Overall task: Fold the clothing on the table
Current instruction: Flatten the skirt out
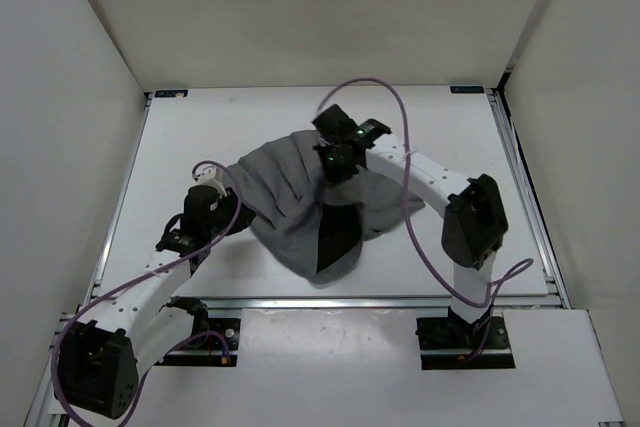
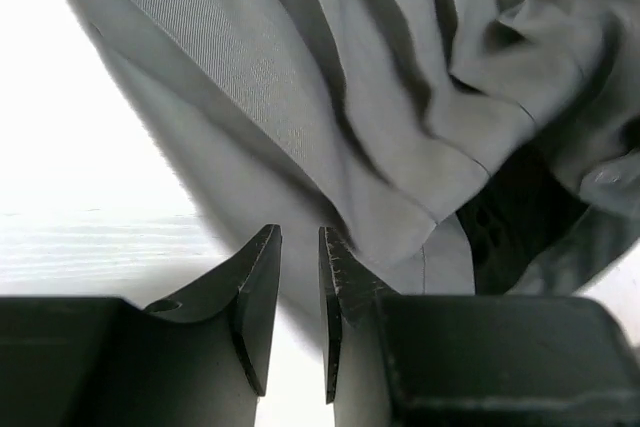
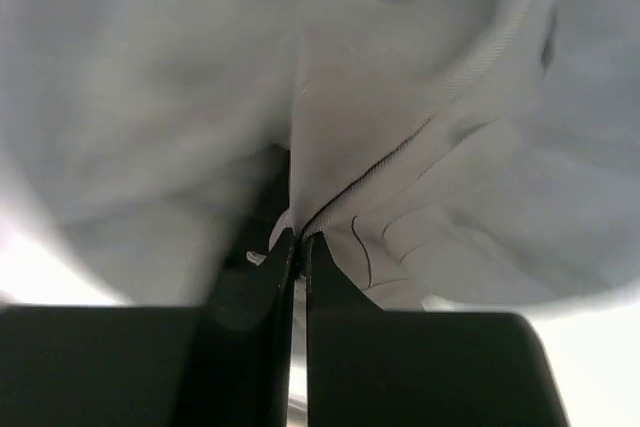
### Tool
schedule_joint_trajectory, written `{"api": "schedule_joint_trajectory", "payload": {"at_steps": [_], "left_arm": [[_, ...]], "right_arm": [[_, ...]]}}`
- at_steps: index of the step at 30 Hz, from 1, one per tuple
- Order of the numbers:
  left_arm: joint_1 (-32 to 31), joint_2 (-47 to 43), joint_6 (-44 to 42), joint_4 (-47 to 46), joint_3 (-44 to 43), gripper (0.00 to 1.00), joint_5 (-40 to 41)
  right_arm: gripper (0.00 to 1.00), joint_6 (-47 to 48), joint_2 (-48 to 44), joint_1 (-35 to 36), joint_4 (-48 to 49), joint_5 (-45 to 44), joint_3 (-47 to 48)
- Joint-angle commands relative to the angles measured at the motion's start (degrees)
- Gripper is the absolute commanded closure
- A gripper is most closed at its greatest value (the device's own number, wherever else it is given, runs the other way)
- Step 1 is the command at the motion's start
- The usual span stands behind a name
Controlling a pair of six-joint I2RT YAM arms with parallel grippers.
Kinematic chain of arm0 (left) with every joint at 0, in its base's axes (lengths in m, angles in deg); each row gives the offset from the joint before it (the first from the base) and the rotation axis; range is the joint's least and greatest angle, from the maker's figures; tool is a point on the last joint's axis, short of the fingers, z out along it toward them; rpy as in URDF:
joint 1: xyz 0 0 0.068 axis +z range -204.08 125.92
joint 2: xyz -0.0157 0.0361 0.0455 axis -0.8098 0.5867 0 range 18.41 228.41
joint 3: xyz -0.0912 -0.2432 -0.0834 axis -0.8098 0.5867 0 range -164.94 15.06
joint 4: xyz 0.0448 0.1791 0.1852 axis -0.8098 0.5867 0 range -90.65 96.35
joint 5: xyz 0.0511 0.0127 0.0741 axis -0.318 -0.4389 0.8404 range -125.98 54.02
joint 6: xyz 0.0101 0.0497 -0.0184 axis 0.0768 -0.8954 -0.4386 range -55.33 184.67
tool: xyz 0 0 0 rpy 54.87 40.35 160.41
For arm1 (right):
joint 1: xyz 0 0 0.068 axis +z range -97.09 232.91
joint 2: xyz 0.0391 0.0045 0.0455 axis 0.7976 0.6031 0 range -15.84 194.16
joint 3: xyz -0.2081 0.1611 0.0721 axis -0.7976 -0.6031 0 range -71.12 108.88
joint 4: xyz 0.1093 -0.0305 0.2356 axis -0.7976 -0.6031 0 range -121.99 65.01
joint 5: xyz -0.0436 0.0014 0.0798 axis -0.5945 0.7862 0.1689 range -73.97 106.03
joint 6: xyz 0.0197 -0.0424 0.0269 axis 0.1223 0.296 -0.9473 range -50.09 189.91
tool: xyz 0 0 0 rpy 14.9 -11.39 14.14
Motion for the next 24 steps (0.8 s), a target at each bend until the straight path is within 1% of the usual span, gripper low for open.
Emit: {"api": "schedule_joint_trajectory", "payload": {"at_steps": [1, 2, 3, 4, 5, 6, 7, 8, 9, 10, 11, 12, 13, 14, 15, 16, 17, 18, 20, 21, 22, 23, 24], "left_arm": [[1.92, 0.9, -0.8, -0.84, -0.16, 0.68, -0.82], [2.18, 1.51, -1.32, -0.75, -0.25, 0.68, -0.3], [2.19, 1.69, -1.15, -0.49, -0.78, 0.68, 0.14], [2.1, 1.78, -1.41, -0.05, -1.04, 0.68, 0.32], [2.36, 1.61, -1.5, -0.05, -1.05, 0.68, 0.23], [2.27, 1.69, -1.5, -0.14, -0.96, 0.68, 0.75], [1.93, 1.43, -1.32, -0.31, -0.87, 0.67, 0.84], [2.27, 1.69, -1.24, -0.4, -0.78, 0.69, 0.67], [2.01, 1.43, -1.32, -0.14, -0.61, 0.68, 0.67], [1.66, 1.08, -0.89, -0.57, -0.26, 0.69, 0.84], [1.66, 1.34, -0.71, -0.84, -0.17, 0.68, 1.02], [0.87, 1.43, -0.62, -1.28, 0.01, 0.69, 0.67], [0.69, 1.52, -0.36, -1.19, 0.01, 0.69, 0.67], [0.52, 1.69, -0.27, -1.37, -0.08, 0.69, 0.84], [0.08, 2.13, -0.18, -1.63, -0.08, 0.7, 0.76], [-0.19, 2.22, -0.01, -1.81, 0.01, 0.7, 0.84], [-0.27, 1.78, 0.17, -1.72, 0.27, 0.71, 0.85], [-0.36, 2.04, 0.26, -2.24, 0.36, 0.71, 0.67], [-0.8, 1.96, 0.43, -2.42, 0.8, 0.72, 0.32], [-1.15, 2.39, 0.61, -2.25, 0.97, 0.71, 0.84], [-1.5, 2.66, 0.61, -2.77, 0.71, 0.71, 0.5], [-1.85, 3.44, 0.7, -3.3, 0.45, 0.72, 0.32], [-2.21, 3.8, 0.79, -3.65, 0.62, 0.72, -0.12]], "right_arm": [[1.0, 7.99, 1.21, 6.22, 4.34, 10.88, 16.84], [1.0, 9.66, -0.27, 7.45, 5.74, 11.61, 19.59], [1.0, 10.29, -1.33, 7.9, 8.54, 13.96, 19.79], [1.0, 11.34, -4.99, 7.81, 13.09, 17.73, 18.31], [1.0, 10.48, -9.73, 6.42, 18.62, 22.03, 14.64], [1.0, 7.86, -15.34, 3.88, 21.29, 23.81, 9.3], [1.0, 6.18, -18.1, 2.03, 26.71, 28.79, 6.2], [1.0, 2.69, -24.04, -2.25, 32.33, 32.67, -1.06], [1.0, -0.48, -29.5, -6.99, 34.65, 33.75, -8.61], [1.0, -1.38, -35.9, -16.44, 36.06, 33.94, -17.13], [1.0, -0.96, -38.05, -18.97, 31.9, 34.63, -20.95], [1.0, -0.52, -38.95, -23.78, 30.12, 35.25, -22.73], [1.0, 1.23, -39.22, -28.09, 25.93, 36.74, -26.75], [1.0, 2.81, -39.48, -30.22, 22.23, 36.4, -31.32], [1.0, 3.96, -39.48, -32.68, 20.8, 35.7, -35.54], [1.0, 4.66, -39.74, -34.88, 17.74, 33.69, -37.84], [1.0, 5.37, -40.7, -35.77, 14.75, 30.89, -41.52], [1.0, 5.46, -41.06, -35.78, 13.85, 29.12, -45.13], [0.96, 4.5, -42.29, -34.2, 8.07, 22.63, -47.08], [0.87, 2.84, -43.51, -32.11, 5.34, 17.99, -47.1], [0.85, 1.43, -45.09, -30.35, 2.53, 12.98, -46.14], [0.79, 0.2, -46.5, -28.68, 1.2, 9.63, -45.69], [0.75, -0.77, -47.12, -28.31, -1.25, 4.37, -42.91]]}}
